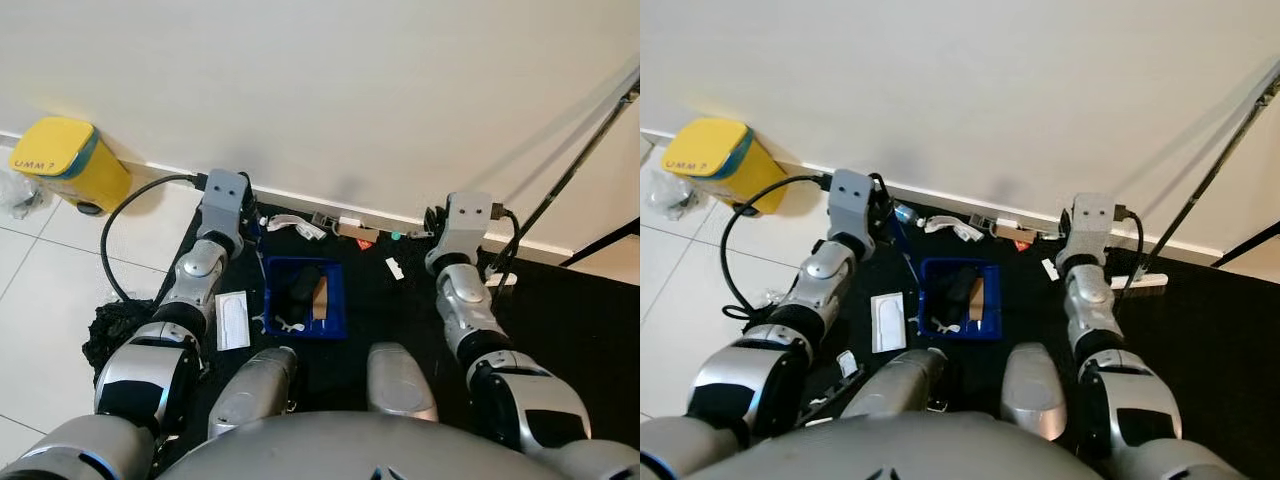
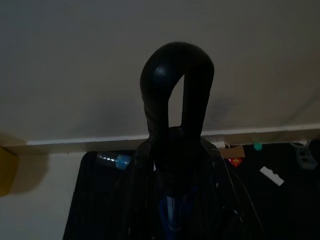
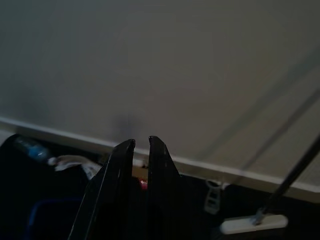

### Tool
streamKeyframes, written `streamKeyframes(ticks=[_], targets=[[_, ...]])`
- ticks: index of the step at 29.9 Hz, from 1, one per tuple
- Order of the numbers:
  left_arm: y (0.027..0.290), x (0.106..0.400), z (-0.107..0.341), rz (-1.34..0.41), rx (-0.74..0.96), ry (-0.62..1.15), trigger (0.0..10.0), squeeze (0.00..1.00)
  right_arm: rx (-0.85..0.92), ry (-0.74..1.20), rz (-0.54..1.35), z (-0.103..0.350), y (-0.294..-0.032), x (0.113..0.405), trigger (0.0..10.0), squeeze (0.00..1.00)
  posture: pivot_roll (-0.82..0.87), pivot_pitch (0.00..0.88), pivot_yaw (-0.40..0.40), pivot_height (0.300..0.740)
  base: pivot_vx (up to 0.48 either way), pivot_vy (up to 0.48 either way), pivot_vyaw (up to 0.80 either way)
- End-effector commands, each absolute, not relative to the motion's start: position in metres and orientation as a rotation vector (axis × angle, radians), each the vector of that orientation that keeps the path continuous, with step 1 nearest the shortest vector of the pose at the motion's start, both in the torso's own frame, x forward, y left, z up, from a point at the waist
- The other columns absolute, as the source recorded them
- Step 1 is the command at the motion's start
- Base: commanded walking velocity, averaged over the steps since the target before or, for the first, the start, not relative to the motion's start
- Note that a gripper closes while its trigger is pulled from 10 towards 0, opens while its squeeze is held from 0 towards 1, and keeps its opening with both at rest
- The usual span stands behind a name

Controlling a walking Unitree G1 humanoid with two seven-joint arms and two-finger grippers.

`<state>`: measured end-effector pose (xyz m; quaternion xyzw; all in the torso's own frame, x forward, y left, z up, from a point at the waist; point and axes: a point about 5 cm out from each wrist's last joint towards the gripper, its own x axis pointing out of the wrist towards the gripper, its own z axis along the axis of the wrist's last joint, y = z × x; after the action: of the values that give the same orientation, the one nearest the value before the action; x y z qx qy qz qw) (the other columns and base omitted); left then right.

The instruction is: Sweep floor

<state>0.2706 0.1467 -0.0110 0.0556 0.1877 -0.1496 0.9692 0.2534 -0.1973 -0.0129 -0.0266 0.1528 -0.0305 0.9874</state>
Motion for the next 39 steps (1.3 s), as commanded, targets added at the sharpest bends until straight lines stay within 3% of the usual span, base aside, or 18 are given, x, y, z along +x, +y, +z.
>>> streamKeyframes(ticks=[1,15,28,39], targets=[[0.147,0.251,-0.032,-0.29,0.092,0.502,10.0,0.0,-0.058,0.318,-0.048,-0.012,-0.197,0.256,10.0,0.0,-0.01,0.0,-0.021,0.74,0.0,0.0,0.0],[0.143,0.257,-0.027,-0.347,0.139,0.476,10.0,0.0,-0.036,0.328,-0.056,-0.015,-0.192,0.255,10.0,0.0,-0.02,0.0,0.014,0.74,0.0,0.0,0.0],[0.148,0.24,-0.042,-0.332,0.186,0.557,10.0,0.0,-0.028,0.492,-0.125,-0.042,-0.202,0.226,10.0,0.0,-0.02,0.0,0.021,0.74,0.0,0.0,0.0],[0.14,0.253,-0.033,-0.322,0.167,0.514,10.0,0.0,-0.069,0.436,-0.072,-0.029,-0.197,0.245,10.0,0.0,-0.01,0.0,0.006,0.74,0.0,0.0,0.0]])
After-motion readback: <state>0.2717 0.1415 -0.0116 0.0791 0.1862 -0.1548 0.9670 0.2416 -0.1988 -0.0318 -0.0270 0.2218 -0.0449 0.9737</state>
